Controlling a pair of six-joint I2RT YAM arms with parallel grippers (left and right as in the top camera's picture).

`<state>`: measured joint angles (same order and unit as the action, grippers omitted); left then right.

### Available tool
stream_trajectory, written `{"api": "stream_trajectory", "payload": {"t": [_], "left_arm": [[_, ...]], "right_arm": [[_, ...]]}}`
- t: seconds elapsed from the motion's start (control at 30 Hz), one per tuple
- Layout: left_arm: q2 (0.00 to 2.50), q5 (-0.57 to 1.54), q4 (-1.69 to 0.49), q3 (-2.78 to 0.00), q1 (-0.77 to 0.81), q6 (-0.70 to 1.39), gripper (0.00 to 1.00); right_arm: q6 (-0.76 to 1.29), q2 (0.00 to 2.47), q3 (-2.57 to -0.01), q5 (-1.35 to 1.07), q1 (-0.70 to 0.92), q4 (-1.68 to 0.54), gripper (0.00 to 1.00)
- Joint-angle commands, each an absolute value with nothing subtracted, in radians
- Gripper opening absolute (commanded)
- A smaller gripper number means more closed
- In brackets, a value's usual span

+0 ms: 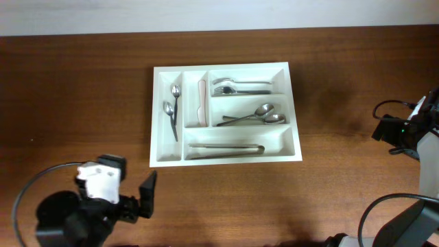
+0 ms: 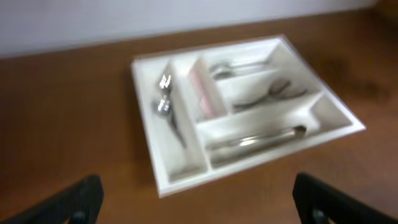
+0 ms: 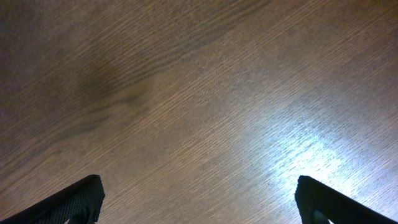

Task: Pack container

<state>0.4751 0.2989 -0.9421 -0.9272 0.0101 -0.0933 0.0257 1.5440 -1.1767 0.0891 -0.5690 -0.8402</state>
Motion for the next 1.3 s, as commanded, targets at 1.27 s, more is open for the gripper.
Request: {"api": "stream_trajectory", "payload": {"t": [1.27], "left_arm": [[0.005, 0.202, -0.143, -0.044, -0.081, -0.174, 0.99]], "right_arm": [[0.026, 1.551, -1.174, 0.090, -0.575, -0.840, 0.99]]}}
